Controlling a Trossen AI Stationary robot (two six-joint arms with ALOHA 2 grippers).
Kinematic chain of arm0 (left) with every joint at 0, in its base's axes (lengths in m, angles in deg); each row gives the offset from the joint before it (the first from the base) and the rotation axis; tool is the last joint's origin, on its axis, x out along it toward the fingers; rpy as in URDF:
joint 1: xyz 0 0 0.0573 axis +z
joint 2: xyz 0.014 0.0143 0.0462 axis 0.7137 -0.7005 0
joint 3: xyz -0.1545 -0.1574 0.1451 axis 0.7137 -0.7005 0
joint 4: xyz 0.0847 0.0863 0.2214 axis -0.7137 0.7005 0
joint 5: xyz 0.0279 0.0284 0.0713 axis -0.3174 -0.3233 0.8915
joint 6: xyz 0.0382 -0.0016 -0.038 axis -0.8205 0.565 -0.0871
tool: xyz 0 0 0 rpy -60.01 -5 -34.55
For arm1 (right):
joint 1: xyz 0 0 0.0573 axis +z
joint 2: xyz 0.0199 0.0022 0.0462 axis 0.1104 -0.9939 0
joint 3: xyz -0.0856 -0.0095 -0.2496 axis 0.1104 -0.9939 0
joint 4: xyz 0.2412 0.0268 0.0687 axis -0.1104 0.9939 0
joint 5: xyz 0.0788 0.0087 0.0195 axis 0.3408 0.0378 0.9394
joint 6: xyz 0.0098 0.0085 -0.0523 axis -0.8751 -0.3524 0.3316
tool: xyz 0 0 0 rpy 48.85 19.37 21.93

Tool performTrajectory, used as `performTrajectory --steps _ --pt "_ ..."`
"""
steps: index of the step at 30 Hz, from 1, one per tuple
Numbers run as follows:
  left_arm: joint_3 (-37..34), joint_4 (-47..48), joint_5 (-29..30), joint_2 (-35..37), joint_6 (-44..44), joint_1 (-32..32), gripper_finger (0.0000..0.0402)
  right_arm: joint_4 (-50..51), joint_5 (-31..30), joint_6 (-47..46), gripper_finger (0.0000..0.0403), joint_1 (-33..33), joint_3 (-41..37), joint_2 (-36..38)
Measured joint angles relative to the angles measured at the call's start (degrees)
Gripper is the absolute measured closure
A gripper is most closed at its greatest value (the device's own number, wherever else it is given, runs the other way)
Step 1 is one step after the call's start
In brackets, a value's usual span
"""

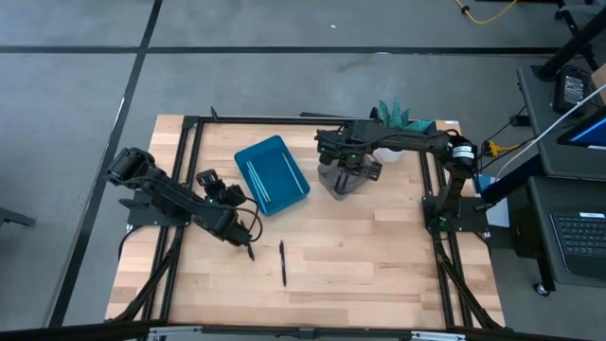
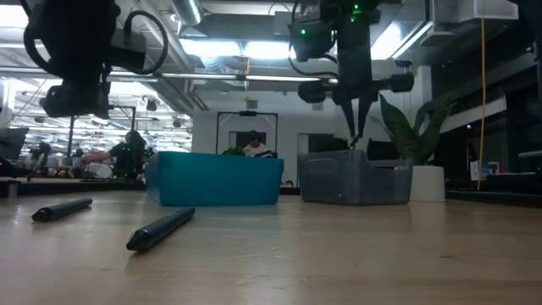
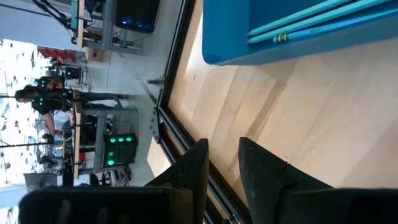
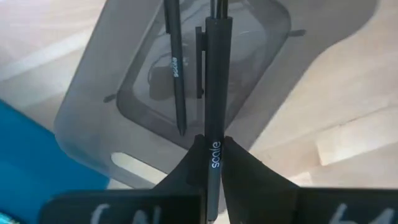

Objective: Sort pens & pencils
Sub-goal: Put the right black pen into the gray bin

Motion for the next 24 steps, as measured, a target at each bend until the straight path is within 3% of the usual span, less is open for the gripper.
performTrajectory --steps 20,24 --pt "0.0 0.0 0.0 0.0 -0.1 0.0 0.0319 -1.6 1.3 6.1 0.0381 -5.4 -1.5 0.0" --pt "0.0 0.0 0.0 0.0 -0.1 0.0 0.0319 -5.8 4.0 6.0 0.0381 -5.4 -4.8 0.0"
